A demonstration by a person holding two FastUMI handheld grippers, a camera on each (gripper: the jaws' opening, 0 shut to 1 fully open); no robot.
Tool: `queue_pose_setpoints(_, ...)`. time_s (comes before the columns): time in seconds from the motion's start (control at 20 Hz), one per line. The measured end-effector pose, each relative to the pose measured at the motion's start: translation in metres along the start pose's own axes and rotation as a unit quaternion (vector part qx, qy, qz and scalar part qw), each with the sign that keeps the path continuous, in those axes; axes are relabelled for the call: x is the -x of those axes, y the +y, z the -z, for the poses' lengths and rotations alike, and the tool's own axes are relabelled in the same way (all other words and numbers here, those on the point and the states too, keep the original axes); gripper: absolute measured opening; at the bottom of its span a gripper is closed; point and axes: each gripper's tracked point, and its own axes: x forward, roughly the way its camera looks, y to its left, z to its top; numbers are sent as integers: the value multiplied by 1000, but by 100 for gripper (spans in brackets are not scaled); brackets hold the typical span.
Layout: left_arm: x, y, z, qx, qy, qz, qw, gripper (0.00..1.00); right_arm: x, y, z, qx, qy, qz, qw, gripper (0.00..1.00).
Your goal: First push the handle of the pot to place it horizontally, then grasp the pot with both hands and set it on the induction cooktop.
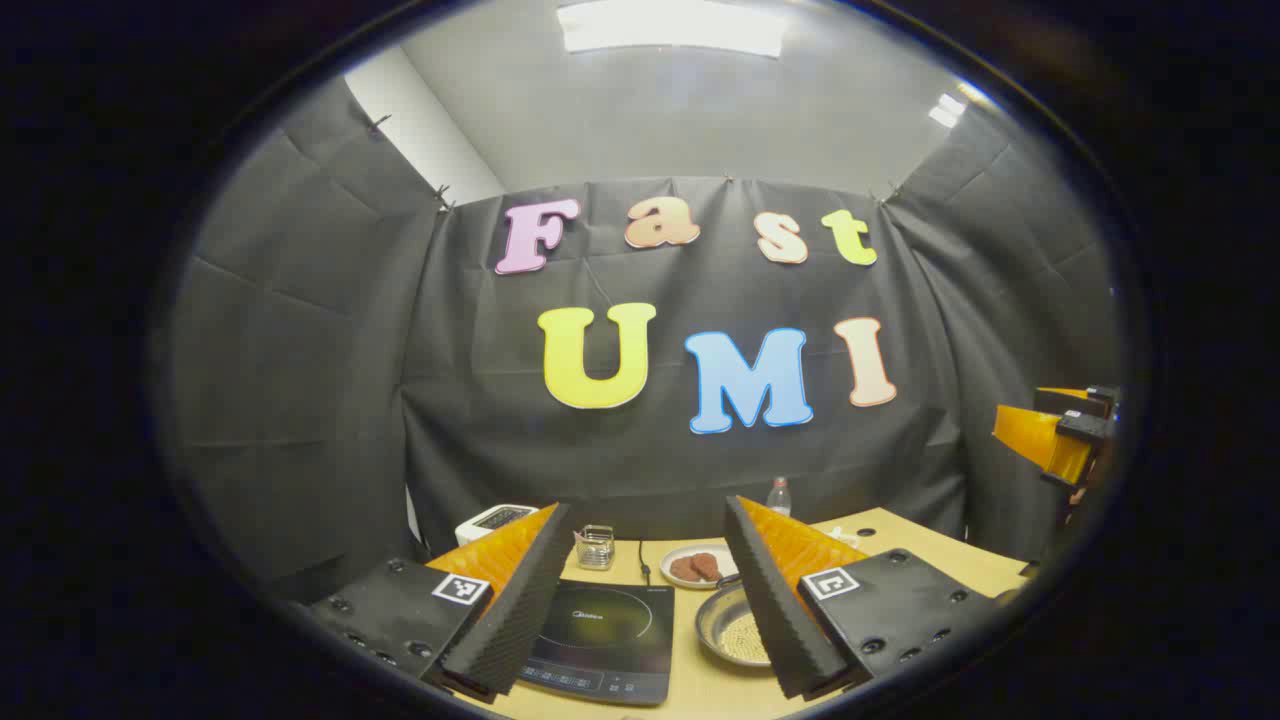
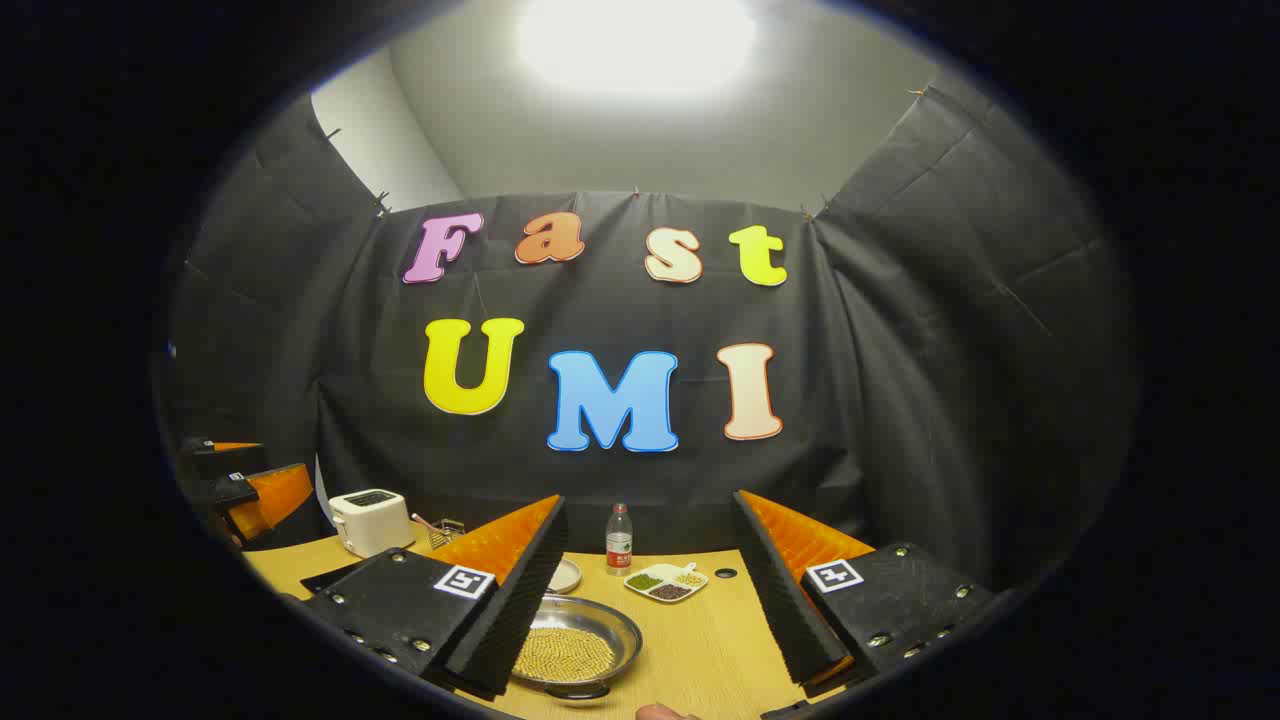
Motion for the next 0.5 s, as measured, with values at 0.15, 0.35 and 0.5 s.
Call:
queue_pose_setpoints(0.15,-1,0,0,-2,-2,-1,1000,95,-2,-1,3,4,3,-1,1000,98)
queue_pose_setpoints(0.35,-2,-1,-1,-2,-3,-2,1000,97,-4,-2,3,5,5,-1,1000,98)
queue_pose_setpoints(0.5,-1,-1,-2,-7,-4,-2,1000,94,-4,-4,2,7,6,3,1000,98)
